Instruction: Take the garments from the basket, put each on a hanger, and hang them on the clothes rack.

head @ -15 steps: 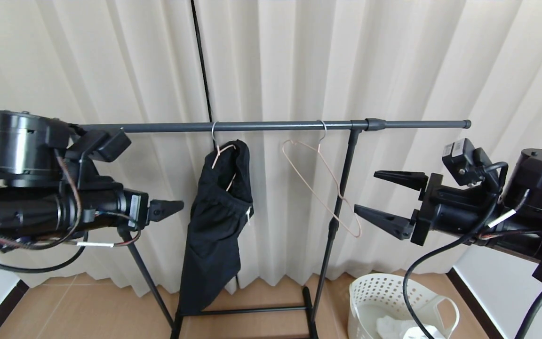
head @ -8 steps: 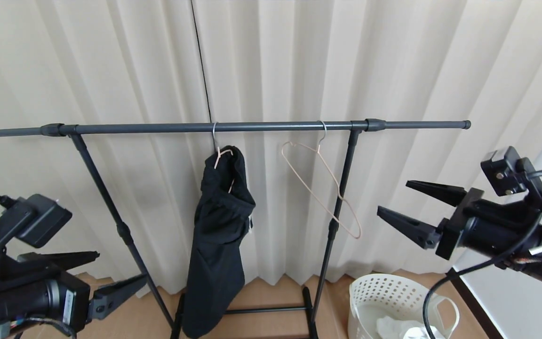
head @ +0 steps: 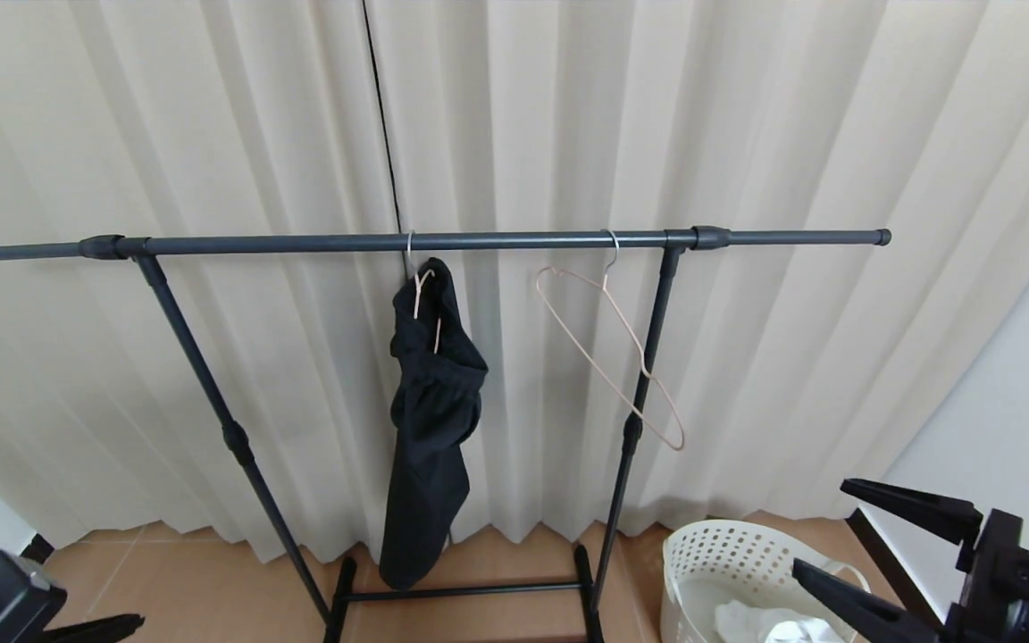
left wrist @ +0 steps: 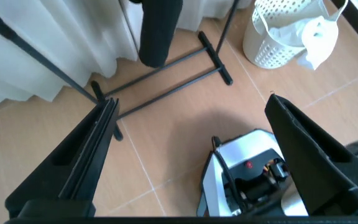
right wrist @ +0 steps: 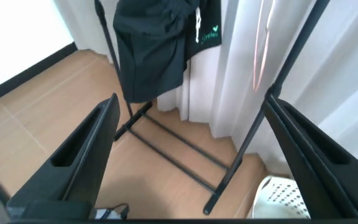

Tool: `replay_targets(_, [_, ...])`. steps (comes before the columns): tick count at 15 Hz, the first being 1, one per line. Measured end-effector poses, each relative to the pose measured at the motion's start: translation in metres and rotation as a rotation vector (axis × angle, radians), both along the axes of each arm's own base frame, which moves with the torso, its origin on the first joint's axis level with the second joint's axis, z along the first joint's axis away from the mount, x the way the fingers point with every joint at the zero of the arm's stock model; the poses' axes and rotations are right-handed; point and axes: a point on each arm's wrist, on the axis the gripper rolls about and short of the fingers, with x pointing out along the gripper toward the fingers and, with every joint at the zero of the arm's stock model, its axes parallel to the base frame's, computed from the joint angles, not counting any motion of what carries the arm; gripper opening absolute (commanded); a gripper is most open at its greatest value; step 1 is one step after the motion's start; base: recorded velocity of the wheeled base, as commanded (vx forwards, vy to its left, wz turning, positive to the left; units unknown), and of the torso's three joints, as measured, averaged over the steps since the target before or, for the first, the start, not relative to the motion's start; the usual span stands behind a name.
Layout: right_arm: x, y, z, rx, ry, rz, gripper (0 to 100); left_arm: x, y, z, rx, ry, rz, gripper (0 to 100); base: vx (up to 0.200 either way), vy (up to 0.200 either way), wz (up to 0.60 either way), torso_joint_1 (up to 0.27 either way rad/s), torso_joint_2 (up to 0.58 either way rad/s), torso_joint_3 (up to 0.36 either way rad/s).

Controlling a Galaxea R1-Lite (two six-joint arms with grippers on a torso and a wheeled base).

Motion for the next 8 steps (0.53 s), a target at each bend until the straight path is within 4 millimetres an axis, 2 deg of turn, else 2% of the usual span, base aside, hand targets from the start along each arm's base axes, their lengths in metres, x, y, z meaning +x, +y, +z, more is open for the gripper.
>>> replay_targets(4, [-0.037, -0.013, -0.012, -0.03, 0.087, 0.0, 100, -0.028, 0.008, -0.03, -0.001, 0.004, 0.002, 100, 0.0, 0.0, 0.0, 0.0, 0.0, 0.0])
replay_targets(8, [-0.074, -0.026, -0.024, -0.047, 0.136, 0.001, 100, -0.04, 0.012, -0.037, -0.023, -0.042, 0.018, 100, 0.0, 0.0, 0.0, 0.0, 0.0, 0.0])
